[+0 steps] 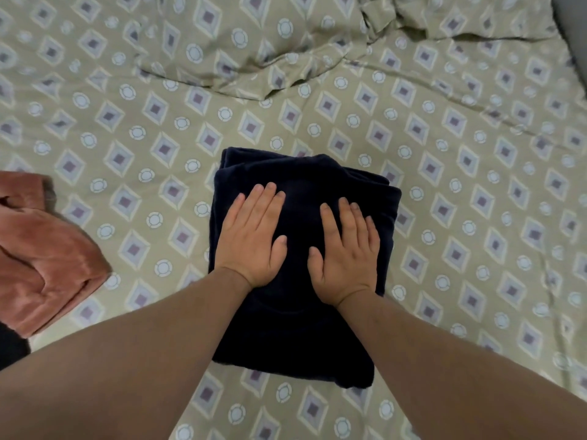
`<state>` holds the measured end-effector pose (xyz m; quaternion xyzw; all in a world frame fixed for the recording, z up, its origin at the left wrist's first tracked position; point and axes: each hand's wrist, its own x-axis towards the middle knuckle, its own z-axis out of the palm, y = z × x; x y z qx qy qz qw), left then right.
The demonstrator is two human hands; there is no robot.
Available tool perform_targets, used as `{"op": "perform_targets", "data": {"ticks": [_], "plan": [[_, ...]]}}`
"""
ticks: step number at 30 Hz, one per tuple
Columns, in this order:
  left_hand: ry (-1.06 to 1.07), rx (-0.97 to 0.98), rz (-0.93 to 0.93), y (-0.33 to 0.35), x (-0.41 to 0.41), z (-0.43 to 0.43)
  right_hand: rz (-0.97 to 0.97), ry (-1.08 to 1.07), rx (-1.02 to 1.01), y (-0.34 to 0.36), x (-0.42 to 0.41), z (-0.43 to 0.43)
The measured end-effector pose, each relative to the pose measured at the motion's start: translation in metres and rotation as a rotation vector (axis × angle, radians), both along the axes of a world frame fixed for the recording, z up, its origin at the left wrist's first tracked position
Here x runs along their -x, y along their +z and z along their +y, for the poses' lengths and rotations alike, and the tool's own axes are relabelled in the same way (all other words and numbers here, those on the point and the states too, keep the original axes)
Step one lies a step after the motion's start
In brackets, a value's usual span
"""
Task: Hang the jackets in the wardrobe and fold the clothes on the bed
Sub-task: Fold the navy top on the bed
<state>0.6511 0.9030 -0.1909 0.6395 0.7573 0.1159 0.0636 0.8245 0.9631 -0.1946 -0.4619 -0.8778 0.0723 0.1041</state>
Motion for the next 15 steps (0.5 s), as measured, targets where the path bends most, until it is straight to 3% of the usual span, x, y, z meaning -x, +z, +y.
{"op": "perform_targets", "data": {"ticks": [5, 8, 10, 13, 15], "plan": [[0.015, -0.058, -0.051, -0.003, 0.001, -0.003, 0.029, -0.017, -0.001, -0.001, -0.001, -0.002], [0.126, -0.145, -0.101, -0.001, -0.003, -0.008, 0.112, -0.044, 0.004, 0.004, -0.003, -0.005], [0.371, -0.17, -0.178, 0.004, 0.0, -0.013, 0.178, -0.121, 0.032, 0.009, -0.007, -0.009], [0.873, -0.149, -0.477, 0.018, 0.008, -0.018, 0.277, -0.453, 0.195, 0.022, -0.013, -0.015], [0.959, -0.1, -0.648, 0.025, 0.012, -0.025, 0.396, -0.728, 0.434, 0.033, -0.022, -0.02]]}}
